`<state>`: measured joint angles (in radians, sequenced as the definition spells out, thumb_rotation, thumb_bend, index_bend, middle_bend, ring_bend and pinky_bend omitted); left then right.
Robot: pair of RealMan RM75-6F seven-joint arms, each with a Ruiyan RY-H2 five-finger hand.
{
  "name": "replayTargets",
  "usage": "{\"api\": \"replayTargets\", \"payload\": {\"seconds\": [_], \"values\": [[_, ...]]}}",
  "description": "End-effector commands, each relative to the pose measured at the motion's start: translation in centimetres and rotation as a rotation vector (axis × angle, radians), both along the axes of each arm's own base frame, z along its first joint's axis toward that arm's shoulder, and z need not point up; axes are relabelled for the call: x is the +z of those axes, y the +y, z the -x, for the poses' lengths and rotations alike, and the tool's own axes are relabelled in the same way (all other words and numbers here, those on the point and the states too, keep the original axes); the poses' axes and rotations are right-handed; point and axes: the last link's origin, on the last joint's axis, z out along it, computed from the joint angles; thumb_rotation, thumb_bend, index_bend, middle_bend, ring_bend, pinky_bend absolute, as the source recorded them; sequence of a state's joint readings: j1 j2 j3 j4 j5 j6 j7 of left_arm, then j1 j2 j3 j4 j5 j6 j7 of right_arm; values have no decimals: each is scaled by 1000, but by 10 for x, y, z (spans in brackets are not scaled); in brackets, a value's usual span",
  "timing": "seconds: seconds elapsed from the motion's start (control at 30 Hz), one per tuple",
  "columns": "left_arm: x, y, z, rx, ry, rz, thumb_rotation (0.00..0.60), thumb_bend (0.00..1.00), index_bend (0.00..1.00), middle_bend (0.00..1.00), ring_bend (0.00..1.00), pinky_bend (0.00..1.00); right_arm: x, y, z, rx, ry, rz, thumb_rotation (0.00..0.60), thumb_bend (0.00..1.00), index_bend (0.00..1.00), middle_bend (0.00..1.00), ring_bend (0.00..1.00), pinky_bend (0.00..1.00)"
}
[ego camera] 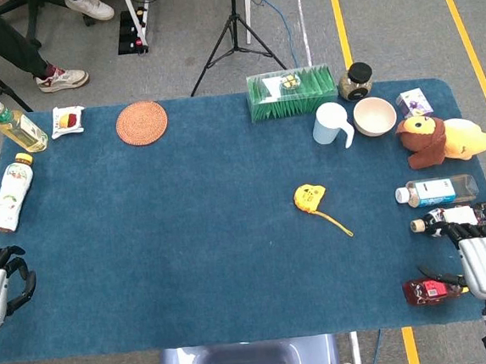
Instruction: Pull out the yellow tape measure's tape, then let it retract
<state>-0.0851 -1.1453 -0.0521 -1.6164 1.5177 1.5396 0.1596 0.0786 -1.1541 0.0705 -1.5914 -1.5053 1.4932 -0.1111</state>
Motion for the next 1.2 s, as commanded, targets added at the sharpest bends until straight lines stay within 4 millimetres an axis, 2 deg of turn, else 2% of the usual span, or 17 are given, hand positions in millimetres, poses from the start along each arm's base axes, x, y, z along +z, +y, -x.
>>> {"api": "replayTargets", "payload": {"seconds": [0.03,0.83,1.03,1.2], "values": [[0,0,0,1,1,-1,600,247,552,369,308,368,0,-1,0,2,0,-2,379,89,303,408,376,344],[8,-4,-1,10,4,0,600,246,552,369,308,368,1,3,-5,14,-10,-1,377,88,303,408,377,344],[9,-2,-4,6,7,-1,600,246,553,369,308,368,0,-1,-6,20,-15,-11,377,88,303,408,377,344],[10,1,-8,-4,12,5,600,246,553,369,308,368,1,-13,-16,58,-27,-29,377,88,303,408,378,348]]}}
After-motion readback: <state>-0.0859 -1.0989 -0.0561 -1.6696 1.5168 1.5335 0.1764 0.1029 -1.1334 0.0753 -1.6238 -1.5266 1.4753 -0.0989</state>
